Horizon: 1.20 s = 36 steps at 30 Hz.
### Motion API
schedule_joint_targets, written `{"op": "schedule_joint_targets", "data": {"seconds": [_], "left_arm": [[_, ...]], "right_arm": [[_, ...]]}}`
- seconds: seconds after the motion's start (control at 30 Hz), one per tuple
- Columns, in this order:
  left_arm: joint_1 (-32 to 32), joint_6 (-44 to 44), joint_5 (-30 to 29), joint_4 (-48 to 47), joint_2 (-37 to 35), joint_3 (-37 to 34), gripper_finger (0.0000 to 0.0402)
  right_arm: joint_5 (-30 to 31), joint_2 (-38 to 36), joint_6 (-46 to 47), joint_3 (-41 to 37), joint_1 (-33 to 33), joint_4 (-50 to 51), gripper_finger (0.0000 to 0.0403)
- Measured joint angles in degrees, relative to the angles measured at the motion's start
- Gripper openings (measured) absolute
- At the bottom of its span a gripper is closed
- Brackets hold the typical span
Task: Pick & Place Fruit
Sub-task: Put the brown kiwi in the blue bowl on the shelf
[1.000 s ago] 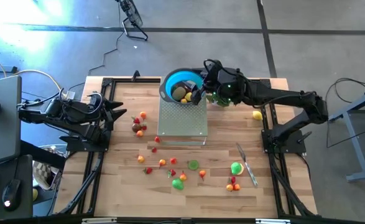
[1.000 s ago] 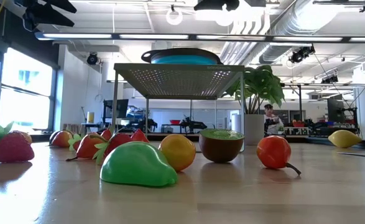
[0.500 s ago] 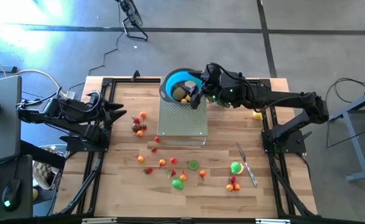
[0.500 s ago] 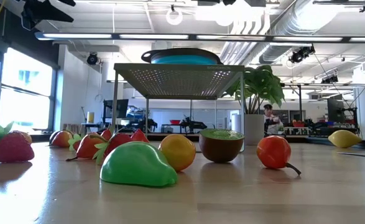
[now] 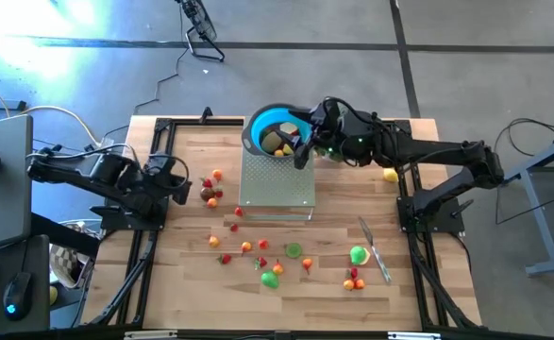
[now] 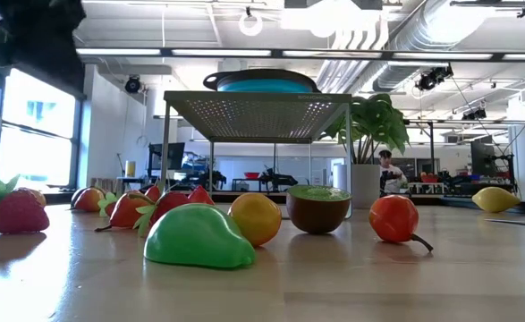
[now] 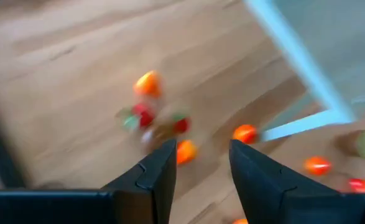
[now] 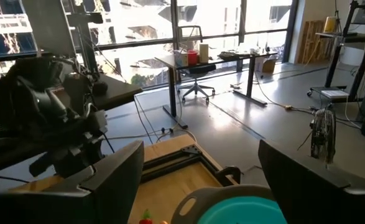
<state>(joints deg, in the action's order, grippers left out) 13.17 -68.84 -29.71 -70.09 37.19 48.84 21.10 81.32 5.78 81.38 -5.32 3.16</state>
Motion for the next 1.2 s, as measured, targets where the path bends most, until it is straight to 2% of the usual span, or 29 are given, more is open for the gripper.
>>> {"op": "schedule_joint_targets", "data": {"seconds": [0.1,0.2,0.57,0.8,0.9,1.07,1.2], "left_arm": [[-0.02,-6.25,-0.79,-4.49,2.07,0.00,0.0138],[-0.02,-9.67,-2.70,-4.85,4.48,0.00,0.0138],[-0.02,-9.84,-2.53,-4.77,13.30,-0.02,0.0138],[-0.04,-10.51,2.31,-4.25,15.32,-0.07,0.0138],[-0.07,-8.81,2.39,-0.76,14.96,-1.08,0.0138],[-0.09,-4.56,3.91,10.66,14.65,-5.01,0.0138],[-2.52,-2.03,4.66,12.46,14.64,-7.59,0.0138]], "right_arm": [[0.02,-0.07,-0.04,0.00,-0.15,0.00,0.0309],[0.00,-0.07,-0.40,0.00,-0.68,0.04,0.0309],[0.00,-0.07,-0.96,0.00,-1.97,0.02,0.0309],[0.00,-0.07,-1.09,0.00,-1.97,0.03,0.0309],[-0.02,-0.07,-1.09,0.00,-1.97,0.04,0.0309],[-0.02,-0.07,-1.09,0.03,-1.97,-0.01,0.0309],[-0.02,-0.07,-1.09,0.04,-1.97,-0.48,0.0309]]}}
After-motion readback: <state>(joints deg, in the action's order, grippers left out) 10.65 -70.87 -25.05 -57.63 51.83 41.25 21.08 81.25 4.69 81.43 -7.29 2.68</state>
